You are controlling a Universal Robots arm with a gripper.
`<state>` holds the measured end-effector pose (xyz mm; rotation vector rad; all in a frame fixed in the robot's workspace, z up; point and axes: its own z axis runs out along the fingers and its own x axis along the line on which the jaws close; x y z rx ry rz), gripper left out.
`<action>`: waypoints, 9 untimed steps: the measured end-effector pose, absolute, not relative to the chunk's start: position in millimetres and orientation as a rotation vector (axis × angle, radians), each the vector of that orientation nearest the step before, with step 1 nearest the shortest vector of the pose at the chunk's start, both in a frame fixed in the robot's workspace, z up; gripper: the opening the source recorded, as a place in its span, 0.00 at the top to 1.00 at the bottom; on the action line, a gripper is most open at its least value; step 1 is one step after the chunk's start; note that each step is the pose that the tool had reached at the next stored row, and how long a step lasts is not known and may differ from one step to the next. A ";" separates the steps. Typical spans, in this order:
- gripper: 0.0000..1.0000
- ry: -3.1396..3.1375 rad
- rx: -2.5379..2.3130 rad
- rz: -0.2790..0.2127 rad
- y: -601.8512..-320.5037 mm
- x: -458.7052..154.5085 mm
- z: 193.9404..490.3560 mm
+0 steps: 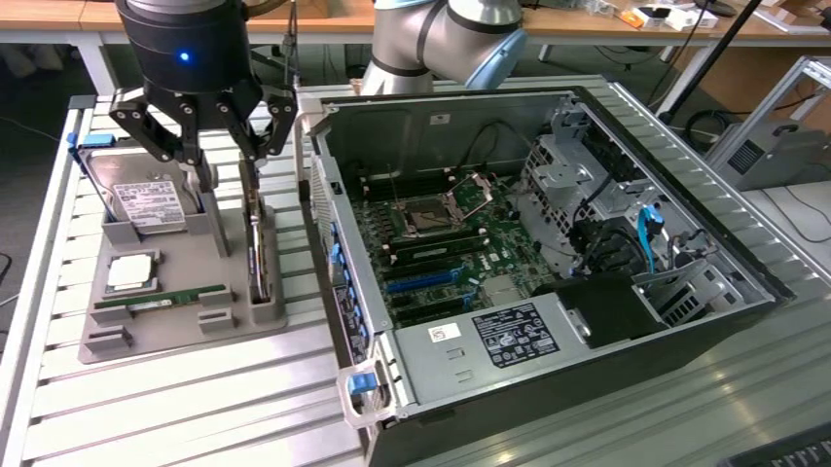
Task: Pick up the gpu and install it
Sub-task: 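Pick up the gpu and move the gpu toward the slot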
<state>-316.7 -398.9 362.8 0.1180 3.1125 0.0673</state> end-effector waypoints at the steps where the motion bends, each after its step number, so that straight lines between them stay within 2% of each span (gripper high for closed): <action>1: 0.52 3.113 0.118 0.067 -399.0 -316.7 362.2; 9: 0.52 3.112 0.118 0.067 -399.0 -316.7 356.8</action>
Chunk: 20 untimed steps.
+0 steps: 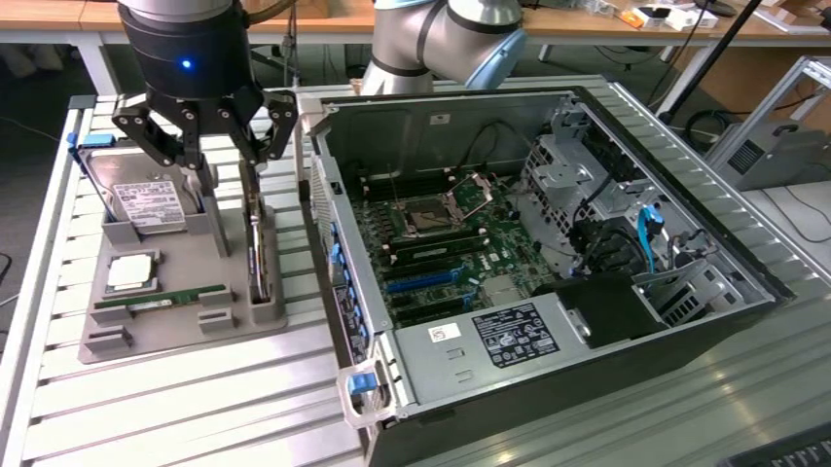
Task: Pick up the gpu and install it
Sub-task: 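Pick up the gpu and move the gpu toward the slot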
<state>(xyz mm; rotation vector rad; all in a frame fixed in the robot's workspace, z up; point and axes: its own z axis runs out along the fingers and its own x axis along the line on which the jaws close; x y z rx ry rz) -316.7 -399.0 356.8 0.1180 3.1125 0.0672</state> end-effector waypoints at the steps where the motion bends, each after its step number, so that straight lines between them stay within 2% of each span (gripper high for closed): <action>1: 0.52 3.112 0.118 0.067 -399.0 -316.7 356.3; 20: 0.52 3.113 0.118 0.067 -399.1 -316.7 345.3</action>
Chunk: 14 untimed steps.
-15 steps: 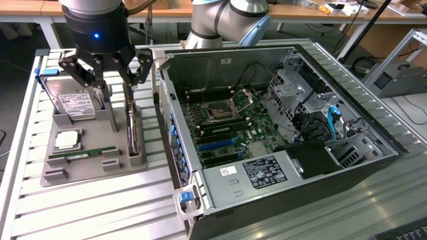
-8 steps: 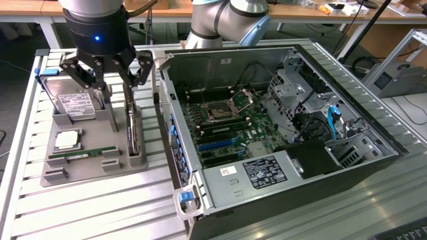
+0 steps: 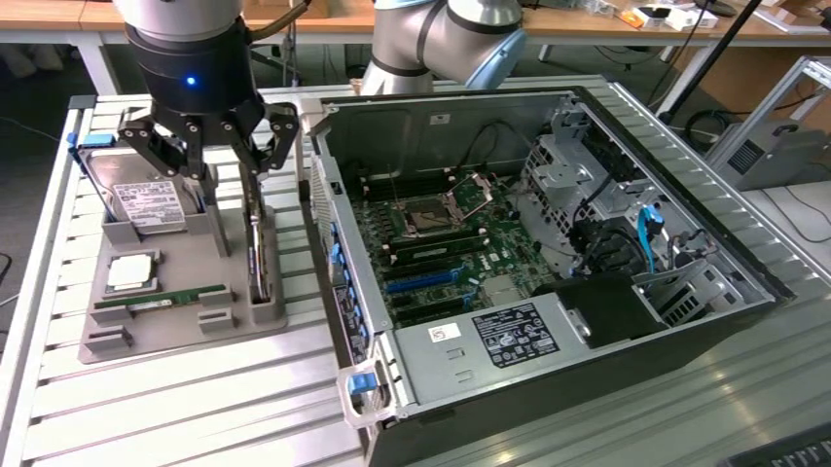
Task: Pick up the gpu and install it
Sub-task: 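Pick up the gpu and move the gpu toward the slot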
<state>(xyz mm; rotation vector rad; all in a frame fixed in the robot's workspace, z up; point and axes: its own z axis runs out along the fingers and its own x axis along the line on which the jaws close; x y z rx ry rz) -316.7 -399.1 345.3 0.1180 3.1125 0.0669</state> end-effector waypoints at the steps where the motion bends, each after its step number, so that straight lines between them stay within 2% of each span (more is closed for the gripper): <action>1: 0.52 3.113 0.118 0.067 -399.1 -316.7 344.7; 14: 0.52 3.112 0.118 0.067 -399.2 -316.7 334.8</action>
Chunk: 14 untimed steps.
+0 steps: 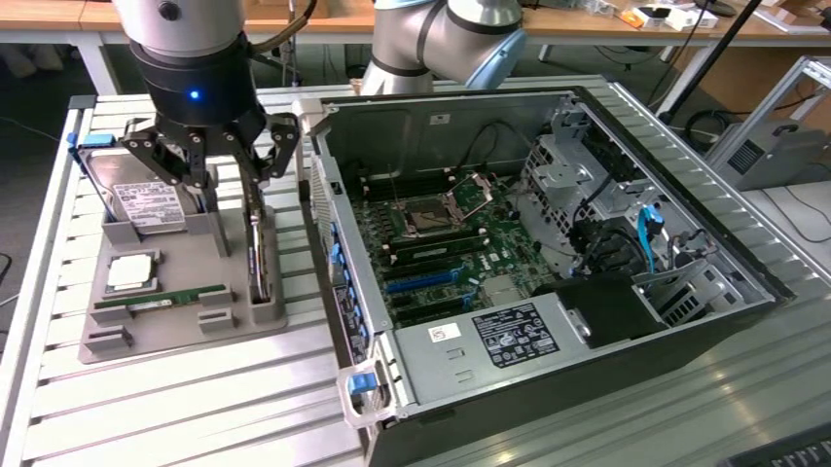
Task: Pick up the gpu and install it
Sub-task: 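Pick up the gpu and move the gpu toward the slot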
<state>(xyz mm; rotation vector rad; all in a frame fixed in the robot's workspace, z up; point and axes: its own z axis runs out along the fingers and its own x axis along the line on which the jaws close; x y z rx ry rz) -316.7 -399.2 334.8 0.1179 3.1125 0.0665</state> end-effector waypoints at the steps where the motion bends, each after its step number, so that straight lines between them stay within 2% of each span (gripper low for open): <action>1: 0.52 3.112 0.118 0.066 -399.2 -316.7 334.2; 14: 0.52 3.113 0.118 0.066 -399.4 -316.7 327.0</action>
